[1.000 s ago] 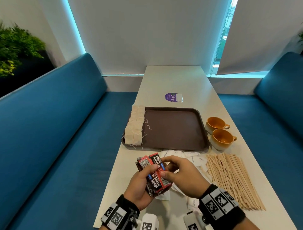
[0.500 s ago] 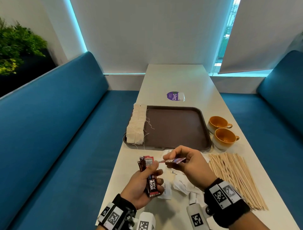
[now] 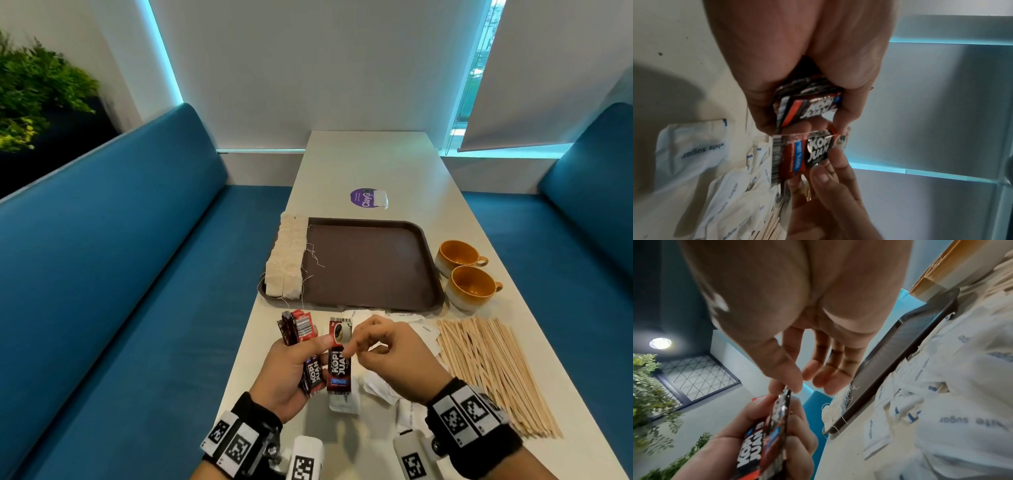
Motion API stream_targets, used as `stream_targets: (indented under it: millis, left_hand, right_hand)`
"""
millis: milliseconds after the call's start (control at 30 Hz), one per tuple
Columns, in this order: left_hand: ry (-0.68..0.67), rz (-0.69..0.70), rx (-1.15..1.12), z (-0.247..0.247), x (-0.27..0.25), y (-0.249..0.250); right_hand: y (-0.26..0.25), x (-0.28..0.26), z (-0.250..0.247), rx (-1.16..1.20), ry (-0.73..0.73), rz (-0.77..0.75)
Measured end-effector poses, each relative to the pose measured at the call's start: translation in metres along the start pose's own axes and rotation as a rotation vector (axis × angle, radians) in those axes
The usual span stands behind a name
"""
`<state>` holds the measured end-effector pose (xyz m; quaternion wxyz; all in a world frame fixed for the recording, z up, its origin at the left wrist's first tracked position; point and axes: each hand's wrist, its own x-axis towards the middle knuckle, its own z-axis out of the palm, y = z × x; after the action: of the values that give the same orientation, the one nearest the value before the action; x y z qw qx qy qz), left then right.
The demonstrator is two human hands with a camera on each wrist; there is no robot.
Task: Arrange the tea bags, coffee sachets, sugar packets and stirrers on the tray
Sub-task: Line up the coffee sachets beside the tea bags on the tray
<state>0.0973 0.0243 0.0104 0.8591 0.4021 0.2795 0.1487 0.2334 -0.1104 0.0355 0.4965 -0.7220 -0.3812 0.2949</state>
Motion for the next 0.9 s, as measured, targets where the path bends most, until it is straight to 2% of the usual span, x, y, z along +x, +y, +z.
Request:
stream_targets:
  millis: [100,200,333,533,600,733,833,900]
  left_hand:
    - [0.063,0.015,0.138,-0.005,0.002,-0.002]
    - [0.042,0.009,0.257,-0.006,0.001,-0.002]
    - [0.042,0.019,0.191,-0.006,0.001,-0.003]
    - [0.113,-0.033,0.148,-0.017,0.000,-0.001]
    - [0.147,-0.011,0.105,-0.017,0.001,0.000]
    - [0.178,0.009,-0.069,-0.018,0.005,0.001]
    - [0.203,-0.048,-0.279,-0.022,0.005,0.003]
    - [0.219,-0.107,-0.419,-0.030,0.005,0.006]
  right_hand:
    - [0.002,0.002,0.000,0.173,0.046,0.025]
    - [-0.001,0.003,0.000,0.227,0.047,0.070]
    - [-0.006,0.003,0.000,0.249,0.024,0.066]
    - [-0.002,0.007,-0.007,0.476,0.177,0.171]
    - [0.000,0.009,-0.008,0.463,0.163,0.196]
    - [0.001,0.016,-0.010,0.279,0.106,0.182]
    - [0.000,0.032,-0.016,0.249,0.082,0.151]
    - [-0.001,0.052,-0.023,0.265,0.127,0.138]
